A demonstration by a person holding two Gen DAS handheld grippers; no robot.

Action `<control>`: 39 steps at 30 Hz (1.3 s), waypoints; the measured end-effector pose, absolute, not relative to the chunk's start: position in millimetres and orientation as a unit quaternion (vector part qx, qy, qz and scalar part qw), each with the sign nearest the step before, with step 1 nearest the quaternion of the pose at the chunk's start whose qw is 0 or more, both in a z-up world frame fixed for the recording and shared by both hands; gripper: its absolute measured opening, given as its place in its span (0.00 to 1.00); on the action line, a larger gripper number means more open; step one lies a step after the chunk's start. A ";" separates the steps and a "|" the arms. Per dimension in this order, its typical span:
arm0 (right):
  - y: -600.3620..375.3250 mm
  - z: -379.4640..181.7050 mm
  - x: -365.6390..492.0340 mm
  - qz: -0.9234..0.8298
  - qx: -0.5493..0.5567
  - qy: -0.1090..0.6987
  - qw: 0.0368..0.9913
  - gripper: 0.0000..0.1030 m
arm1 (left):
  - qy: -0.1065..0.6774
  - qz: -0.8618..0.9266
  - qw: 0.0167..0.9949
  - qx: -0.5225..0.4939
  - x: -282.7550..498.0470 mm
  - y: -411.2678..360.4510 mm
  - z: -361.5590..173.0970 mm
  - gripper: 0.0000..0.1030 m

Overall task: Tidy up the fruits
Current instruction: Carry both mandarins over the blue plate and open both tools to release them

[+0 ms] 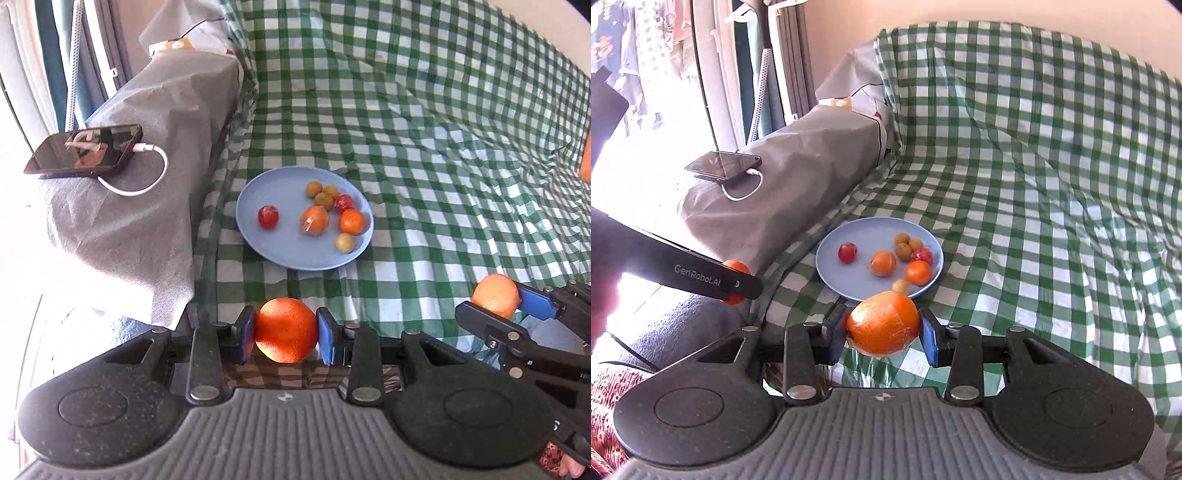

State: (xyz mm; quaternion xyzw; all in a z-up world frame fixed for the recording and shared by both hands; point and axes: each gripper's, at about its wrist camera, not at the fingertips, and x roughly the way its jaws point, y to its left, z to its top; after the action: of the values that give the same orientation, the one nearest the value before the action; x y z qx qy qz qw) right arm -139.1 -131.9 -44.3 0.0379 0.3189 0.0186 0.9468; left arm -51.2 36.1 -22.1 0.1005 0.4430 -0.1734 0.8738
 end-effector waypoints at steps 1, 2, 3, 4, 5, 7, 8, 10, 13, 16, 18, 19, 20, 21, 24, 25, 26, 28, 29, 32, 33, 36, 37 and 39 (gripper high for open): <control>-131.3 -43.6 -142.0 0.017 0.036 0.317 0.948 0.41 | 0.440 -0.176 0.875 0.102 -52.3 34.3 -20.6 0.37; -131.6 -42.2 -142.7 0.016 0.036 0.316 0.948 0.41 | 0.437 -0.177 0.876 0.103 -53.3 32.8 -19.5 0.37; -133.0 -42.6 -140.6 0.015 0.036 0.316 0.948 0.41 | 0.436 -0.179 0.876 0.103 -53.9 31.9 -18.7 0.37; -133.4 -43.0 -141.9 0.013 0.036 0.316 0.948 0.41 | 0.435 -0.181 0.876 0.104 -53.9 29.9 -18.3 0.37; -134.3 -43.6 -141.3 0.012 0.036 0.317 0.948 0.41 | 0.435 -0.183 0.875 0.105 -54.1 29.0 -18.1 0.37; -134.9 -44.3 -141.4 0.010 0.038 0.318 0.947 0.41 | 0.435 -0.184 0.875 0.107 -53.9 27.9 -18.2 0.37; -135.0 -44.6 -140.7 0.008 0.037 0.318 0.947 0.41 | 0.436 -0.183 0.875 0.107 -53.3 27.0 -18.8 0.37; -134.9 -45.0 -140.0 0.008 0.037 0.319 0.947 0.41 | 0.437 -0.182 0.874 0.107 -51.5 26.5 -20.1 0.37; -135.1 -45.9 -139.2 0.006 0.038 0.321 0.946 0.41 | 0.438 -0.181 0.874 0.106 -49.0 27.0 -20.9 0.37; -135.0 -47.1 -137.8 0.004 0.038 0.323 0.946 0.41 | 0.439 -0.180 0.874 0.106 -48.2 27.1 -21.8 0.37; -135.2 -47.4 -137.0 0.004 0.038 0.324 0.945 0.41 | 0.440 -0.180 0.873 0.107 -47.7 27.1 -22.3 0.37; -135.3 -47.4 -136.8 0.004 0.038 0.325 0.945 0.41 | 0.440 -0.179 0.873 0.107 -47.5 27.2 -22.3 0.37; -135.2 -47.5 -136.6 0.005 0.037 0.325 0.945 0.41 | 0.440 -0.179 0.873 0.107 -47.5 27.2 -22.4 0.37; -135.2 -47.5 -136.2 0.005 0.037 0.325 0.945 0.41 | 0.440 -0.179 0.874 0.107 -46.9 27.4 -22.5 0.37; -135.3 -47.7 -135.3 0.004 0.037 0.325 0.945 0.41 | 0.441 -0.176 0.874 0.107 -43.8 27.2 -22.5 0.37; -135.3 -47.8 -135.2 0.004 0.037 0.325 0.945 0.41 | 0.441 -0.175 0.874 0.106 -42.3 27.3 -22.3 0.37; -135.5 -48.5 -133.9 0.004 0.037 0.326 0.945 0.41 | 0.442 -0.174 0.874 0.106 -40.3 27.2 -22.2 0.37; -136.2 -48.7 -133.7 0.004 0.037 0.325 0.945 0.41 | 0.441 -0.172 0.875 0.106 -35.2 27.0 -21.5 0.37; -136.7 -49.4 -131.9 0.004 0.038 0.326 0.945 0.41 | 0.441 -0.170 0.875 0.106 -32.3 26.7 -21.1 0.37; -137.5 -50.8 -126.0 0.003 0.038 0.328 0.944 0.41 | 0.443 -0.169 0.874 0.106 -22.4 25.7 -21.0 0.37; -137.7 -51.2 -124.0 0.003 0.037 0.328 0.944 0.41 | 0.444 -0.169 0.873 0.106 -18.8 25.3 -21.3 0.37; -138.0 -52.1 -114.2 0.004 0.037 0.330 0.943 0.41 | 0.448 -0.167 0.872 0.109 -7.5 23.1 -22.4 0.37; -138.0 -52.7 -110.8 0.005 0.037 0.330 0.943 0.41 | 0.448 -0.166 0.872 0.109 -3.9 22.0 -22.7 0.37; -138.1 -54.3 -102.9 0.006 0.037 0.332 0.943 0.41 | 0.449 -0.166 0.870 0.112 4.0 19.3 -23.9 0.37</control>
State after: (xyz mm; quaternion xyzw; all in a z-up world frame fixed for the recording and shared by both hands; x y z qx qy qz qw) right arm -102.9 -138.1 -54.3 0.0368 0.3315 0.0062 0.9427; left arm 4.0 19.3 -23.9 0.1125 0.4495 -0.1661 0.8705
